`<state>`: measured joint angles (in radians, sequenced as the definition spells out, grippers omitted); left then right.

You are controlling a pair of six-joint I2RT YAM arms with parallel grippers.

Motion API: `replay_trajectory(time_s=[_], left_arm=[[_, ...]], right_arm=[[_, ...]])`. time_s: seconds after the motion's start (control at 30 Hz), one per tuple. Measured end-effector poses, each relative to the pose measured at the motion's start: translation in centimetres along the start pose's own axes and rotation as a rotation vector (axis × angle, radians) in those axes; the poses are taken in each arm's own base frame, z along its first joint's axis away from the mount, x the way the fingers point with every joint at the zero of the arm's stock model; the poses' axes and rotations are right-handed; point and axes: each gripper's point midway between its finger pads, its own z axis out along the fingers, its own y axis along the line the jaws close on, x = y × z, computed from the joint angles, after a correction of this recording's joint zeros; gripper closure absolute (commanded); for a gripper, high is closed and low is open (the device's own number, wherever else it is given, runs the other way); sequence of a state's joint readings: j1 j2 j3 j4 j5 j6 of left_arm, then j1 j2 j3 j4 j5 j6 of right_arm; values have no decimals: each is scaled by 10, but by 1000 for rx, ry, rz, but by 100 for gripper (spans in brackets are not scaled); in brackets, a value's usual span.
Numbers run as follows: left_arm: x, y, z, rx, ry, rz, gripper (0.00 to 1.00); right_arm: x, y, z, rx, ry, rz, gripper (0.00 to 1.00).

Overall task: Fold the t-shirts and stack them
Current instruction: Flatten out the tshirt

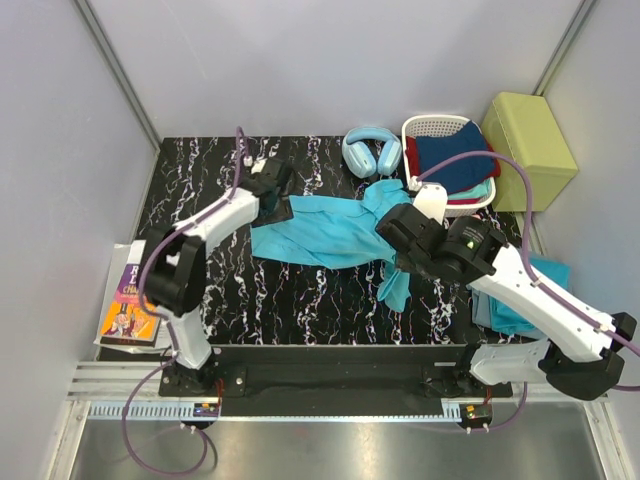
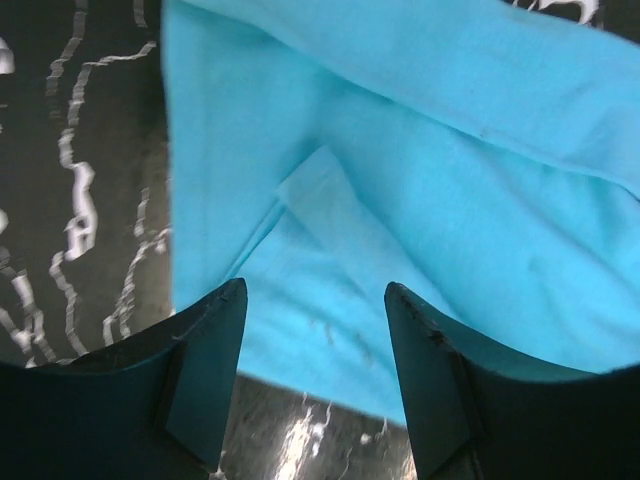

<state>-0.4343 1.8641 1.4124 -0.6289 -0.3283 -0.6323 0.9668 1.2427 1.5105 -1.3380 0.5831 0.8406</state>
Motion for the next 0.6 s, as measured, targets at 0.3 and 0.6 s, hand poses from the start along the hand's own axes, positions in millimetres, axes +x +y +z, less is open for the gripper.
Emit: replay_trajectory(time_s=[0.3, 0.6], left_arm=[[-5, 5, -24, 51, -64, -29, 41], [35, 4, 29, 2, 65, 12, 53]], right_arm=[[0, 11, 6, -17, 8, -5, 100], [2, 12, 6, -21, 16, -2, 100]])
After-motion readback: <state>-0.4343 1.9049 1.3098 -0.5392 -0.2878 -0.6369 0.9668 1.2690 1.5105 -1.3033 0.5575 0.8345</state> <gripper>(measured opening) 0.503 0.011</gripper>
